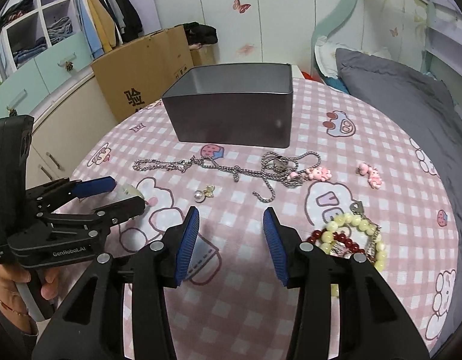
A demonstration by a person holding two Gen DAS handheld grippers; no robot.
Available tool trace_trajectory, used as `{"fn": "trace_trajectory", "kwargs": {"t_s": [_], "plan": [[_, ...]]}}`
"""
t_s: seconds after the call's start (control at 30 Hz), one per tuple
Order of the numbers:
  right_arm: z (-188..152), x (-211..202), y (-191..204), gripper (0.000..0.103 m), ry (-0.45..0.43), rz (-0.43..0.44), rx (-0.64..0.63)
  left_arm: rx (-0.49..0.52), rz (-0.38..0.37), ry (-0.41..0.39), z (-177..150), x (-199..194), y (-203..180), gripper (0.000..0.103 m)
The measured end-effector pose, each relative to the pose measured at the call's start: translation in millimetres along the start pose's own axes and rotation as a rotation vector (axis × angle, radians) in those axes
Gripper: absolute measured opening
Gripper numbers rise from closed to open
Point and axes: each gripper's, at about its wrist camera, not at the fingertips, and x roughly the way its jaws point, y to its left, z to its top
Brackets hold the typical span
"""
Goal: Organize jewelry
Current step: 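Lower the left gripper onto the pale jade pendant and close, then lift the jade pendant with the left gripper while the right gripper grasps a pearl earring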
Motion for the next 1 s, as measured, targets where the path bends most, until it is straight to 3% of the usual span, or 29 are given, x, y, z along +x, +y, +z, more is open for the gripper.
{"fn": "trace_trajectory", "kwargs": {"t_s": [0.03,0.13,0.47,0.77,0.93,1.0], "plan": [[0,1,1,0.042,0.001,-0.001,-0.002,0.009,0.007,0.001,1,1,0,0.053],[2,6,4,0.042,0.007,-0.001,-0.006,0.037,0.024,0.003,1,1,-1,0.044],[8,25,17,0.042,0.034,0.012,-0.029,-0.002,-0.023,-0.009,0,-4,9,0.043],[14,43,28,0.041,0.050,-0.036,-0.088,0.002,-0.016,-0.021,4,-10,9,0.043],[15,47,30,0.012,0.058,-0.054,-0.126,0.007,-0.022,-0.020,7,-9,6,0.043],[16,49,32,0.010,0.059,-0.069,-0.145,0.008,-0.020,-0.019,8,-7,5,0.043]]}}
